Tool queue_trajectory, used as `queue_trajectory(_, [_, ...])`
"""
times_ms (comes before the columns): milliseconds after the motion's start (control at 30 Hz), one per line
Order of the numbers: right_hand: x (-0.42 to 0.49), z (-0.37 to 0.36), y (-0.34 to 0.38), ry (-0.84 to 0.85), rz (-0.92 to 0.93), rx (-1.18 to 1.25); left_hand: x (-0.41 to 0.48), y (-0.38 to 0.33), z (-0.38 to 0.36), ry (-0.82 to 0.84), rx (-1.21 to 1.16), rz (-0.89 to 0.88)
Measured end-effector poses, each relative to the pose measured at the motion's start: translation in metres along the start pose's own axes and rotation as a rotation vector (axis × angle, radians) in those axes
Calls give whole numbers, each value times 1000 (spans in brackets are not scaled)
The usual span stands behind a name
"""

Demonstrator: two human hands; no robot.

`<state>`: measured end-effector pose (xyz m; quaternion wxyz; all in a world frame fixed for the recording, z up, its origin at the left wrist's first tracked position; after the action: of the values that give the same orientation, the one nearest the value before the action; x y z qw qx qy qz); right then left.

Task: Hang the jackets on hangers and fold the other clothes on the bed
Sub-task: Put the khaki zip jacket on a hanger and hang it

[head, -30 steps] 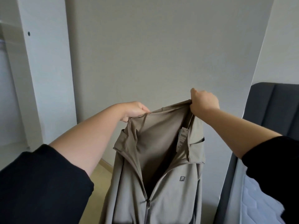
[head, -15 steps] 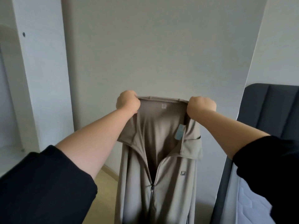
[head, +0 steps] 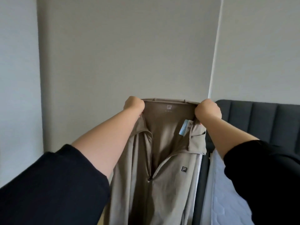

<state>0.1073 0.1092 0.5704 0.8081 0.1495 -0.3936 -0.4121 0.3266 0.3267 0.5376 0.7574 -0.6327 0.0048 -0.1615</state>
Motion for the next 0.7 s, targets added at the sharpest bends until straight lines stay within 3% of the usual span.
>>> queue_trajectory(233, [-6,154,-34,-275,-94,229,-68,-127,-42,71,19,-214])
queue_trajectory(467, [-37,302,-63,-531,-120,181,-142,-223,-64,96,-90,-382])
queue_trajectory(700, [-50,362,-108,-622,-157,152,-196,-251,-118,128,-201,-372])
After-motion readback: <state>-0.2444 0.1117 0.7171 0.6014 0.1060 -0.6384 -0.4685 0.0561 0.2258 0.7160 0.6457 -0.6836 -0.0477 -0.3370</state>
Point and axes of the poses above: each hand's wrist, its own x-axis towards the middle knuckle, its own z-axis out of the back of the hand, y = z × x, the point moved 10 cm from there along x, towards the middle knuckle, and after that the axes turned 1 degree about -z, right-handed, at the moved point
